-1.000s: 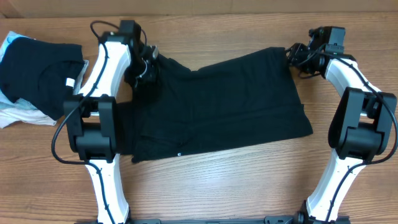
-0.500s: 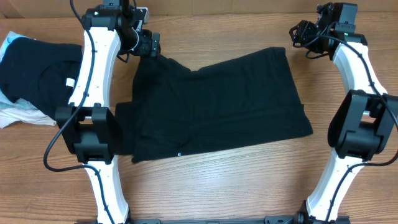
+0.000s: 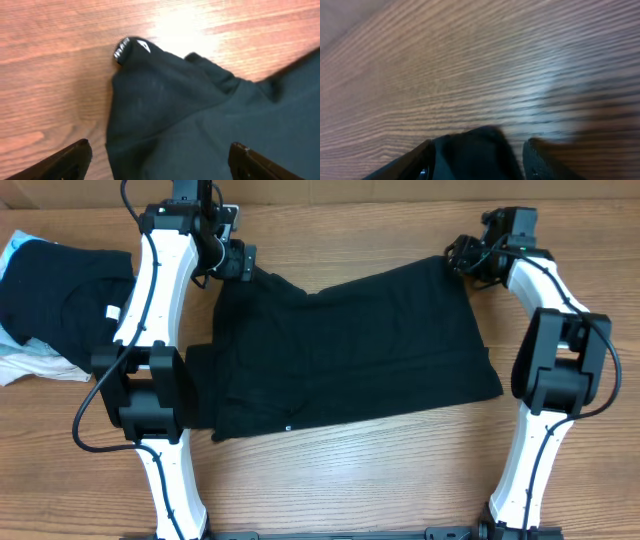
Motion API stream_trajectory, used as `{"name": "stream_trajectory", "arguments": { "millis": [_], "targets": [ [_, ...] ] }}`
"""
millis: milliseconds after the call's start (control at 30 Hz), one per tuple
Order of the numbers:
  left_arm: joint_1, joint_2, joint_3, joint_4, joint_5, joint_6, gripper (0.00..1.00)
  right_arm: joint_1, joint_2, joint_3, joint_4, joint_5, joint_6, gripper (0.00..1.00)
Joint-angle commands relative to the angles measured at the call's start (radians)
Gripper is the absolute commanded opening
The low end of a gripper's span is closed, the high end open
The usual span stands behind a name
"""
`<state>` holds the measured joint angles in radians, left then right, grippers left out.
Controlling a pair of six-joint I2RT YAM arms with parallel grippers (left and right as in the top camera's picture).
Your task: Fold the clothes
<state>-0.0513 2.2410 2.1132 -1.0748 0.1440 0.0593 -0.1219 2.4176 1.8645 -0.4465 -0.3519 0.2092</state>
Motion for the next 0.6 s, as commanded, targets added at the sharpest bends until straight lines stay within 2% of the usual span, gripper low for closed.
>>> {"name": "stream_trajectory", "arguments": {
  "millis": [0, 33, 167, 233, 333, 433, 567],
  "targets": [
    [0.008, -0.002, -0.003, 0.013, -0.024, 0.016, 0.93, 0.021, -0.002, 0.007, -0.006, -0.008, -0.005, 0.59],
    [0.008, -0.002, -0.003, 0.014, -0.024, 0.016, 0.92, 0.024, -0.001, 0.007, -0.012, -0.007, -0.005, 0.58],
    [0.008, -0.002, -0.003, 0.012, -0.024, 0.016, 0.92, 0.026, 0.0, 0.007, -0.014, 0.013, -0.008, 0.35],
    [0.008, -0.002, -0.003, 0.01, -0.024, 0.016, 0.92, 0.023, 0.0, 0.007, -0.017, 0.014, -0.007, 0.32],
    [0.008, -0.002, -0.003, 0.005, -0.021, 0.016, 0.92, 0.021, 0.0, 0.007, -0.021, 0.015, -0.008, 0.13],
    [0.008, -0.002, -0.003, 0.0, -0.021, 0.016, 0.92, 0.019, -0.008, 0.011, -0.027, 0.014, -0.008, 0.06],
    [0.008, -0.002, -0.003, -0.002, -0.025, 0.028, 0.92, 0.014, -0.048, 0.021, -0.074, 0.011, -0.008, 0.04]
  ]
}}
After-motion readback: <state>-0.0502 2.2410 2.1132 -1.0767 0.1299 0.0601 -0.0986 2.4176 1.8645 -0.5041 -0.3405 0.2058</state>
